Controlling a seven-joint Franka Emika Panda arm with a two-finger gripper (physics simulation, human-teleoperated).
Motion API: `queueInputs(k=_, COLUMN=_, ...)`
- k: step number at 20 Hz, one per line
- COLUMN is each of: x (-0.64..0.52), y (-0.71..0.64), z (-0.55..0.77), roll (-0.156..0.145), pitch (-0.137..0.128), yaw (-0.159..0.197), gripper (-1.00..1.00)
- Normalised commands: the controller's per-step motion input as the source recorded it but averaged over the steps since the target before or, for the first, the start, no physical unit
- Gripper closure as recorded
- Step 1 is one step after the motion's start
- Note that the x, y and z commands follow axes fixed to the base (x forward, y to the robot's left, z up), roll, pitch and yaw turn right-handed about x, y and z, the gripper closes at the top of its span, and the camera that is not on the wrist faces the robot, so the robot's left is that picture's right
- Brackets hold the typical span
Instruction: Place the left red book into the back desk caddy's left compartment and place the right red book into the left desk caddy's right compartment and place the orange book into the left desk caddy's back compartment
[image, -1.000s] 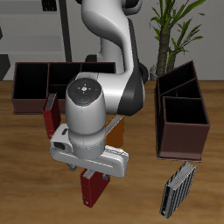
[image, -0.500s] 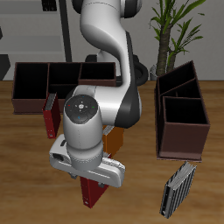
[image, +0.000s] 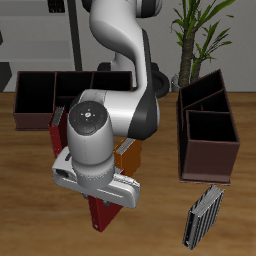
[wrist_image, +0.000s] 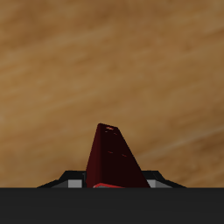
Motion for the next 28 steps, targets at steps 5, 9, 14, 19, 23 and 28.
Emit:
queueInputs(k=5, x=-0.16, y=-0.10, z=0.64, roll=-0.017, pitch=-0.058, yaw=0.024, gripper=1.00)
queueInputs(k=9, x=-0.34, y=-0.24, z=1.20, roll=-0.023, pitch=-0.111, yaw=0.067, gripper=1.00)
queueInputs(k=14, x=-0.50, y=-0.23, z=1.18, roll=0.011, pitch=-0.111, yaw=0.102, gripper=1.00)
queueInputs(k=19, x=-0.51, y=-0.31, z=0.67, roll=0.037, pitch=-0.043, yaw=0.120, gripper=1.00)
queueInputs(k=23, x=-0.48, y=-0.30, z=0.41, roll=0.056, pitch=-0.008, yaw=0.073, gripper=1.00)
queueInputs(k=28, x=-0.65, y=-0.21, z=0.32, roll=0.068, pitch=-0.012, yaw=0.156, gripper=1.00)
